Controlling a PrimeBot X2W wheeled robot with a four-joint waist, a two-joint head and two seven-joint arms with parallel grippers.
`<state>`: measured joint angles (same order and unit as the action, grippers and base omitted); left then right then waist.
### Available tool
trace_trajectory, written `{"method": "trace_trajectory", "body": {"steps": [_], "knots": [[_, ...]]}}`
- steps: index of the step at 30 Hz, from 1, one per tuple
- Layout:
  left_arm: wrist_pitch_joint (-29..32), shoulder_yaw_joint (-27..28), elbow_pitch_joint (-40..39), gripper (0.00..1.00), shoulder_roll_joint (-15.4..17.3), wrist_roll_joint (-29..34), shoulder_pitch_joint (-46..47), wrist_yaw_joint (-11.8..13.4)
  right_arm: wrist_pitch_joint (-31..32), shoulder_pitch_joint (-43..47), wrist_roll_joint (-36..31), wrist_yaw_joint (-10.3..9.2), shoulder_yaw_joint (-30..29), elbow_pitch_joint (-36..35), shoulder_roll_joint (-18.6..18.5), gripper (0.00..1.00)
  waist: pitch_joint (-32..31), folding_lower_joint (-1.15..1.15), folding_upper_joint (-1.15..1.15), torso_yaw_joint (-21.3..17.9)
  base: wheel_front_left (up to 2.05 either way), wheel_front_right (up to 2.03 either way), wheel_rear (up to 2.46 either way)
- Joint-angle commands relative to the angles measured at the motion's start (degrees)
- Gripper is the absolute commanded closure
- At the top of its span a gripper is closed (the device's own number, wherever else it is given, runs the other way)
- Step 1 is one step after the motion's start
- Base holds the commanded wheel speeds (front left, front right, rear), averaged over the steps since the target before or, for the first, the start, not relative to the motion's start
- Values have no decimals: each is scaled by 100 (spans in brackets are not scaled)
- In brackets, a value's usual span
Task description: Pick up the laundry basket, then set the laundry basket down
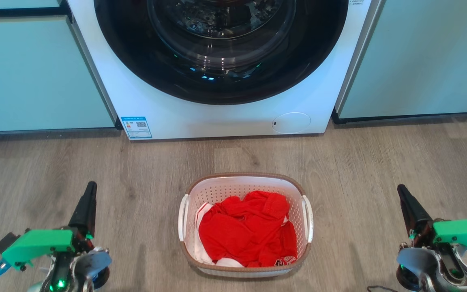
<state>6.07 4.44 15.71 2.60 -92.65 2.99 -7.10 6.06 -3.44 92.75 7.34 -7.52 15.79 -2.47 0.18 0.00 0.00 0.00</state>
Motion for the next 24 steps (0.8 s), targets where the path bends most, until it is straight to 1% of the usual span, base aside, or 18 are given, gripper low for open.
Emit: {"method": "trace_trajectory", "body": {"steps": [1, 24], "knots": [[43, 209, -167, 100, 28, 50, 320, -39, 44, -274, -59, 14, 99, -177, -41, 100, 0, 0, 0, 0, 0, 0, 0], [42, 208, -167, 100, 28, 49, 320, -39, 43, -274, -59, 14, 100, -177, -41, 100, 0, 0, 0, 0, 0, 0, 0]]}}
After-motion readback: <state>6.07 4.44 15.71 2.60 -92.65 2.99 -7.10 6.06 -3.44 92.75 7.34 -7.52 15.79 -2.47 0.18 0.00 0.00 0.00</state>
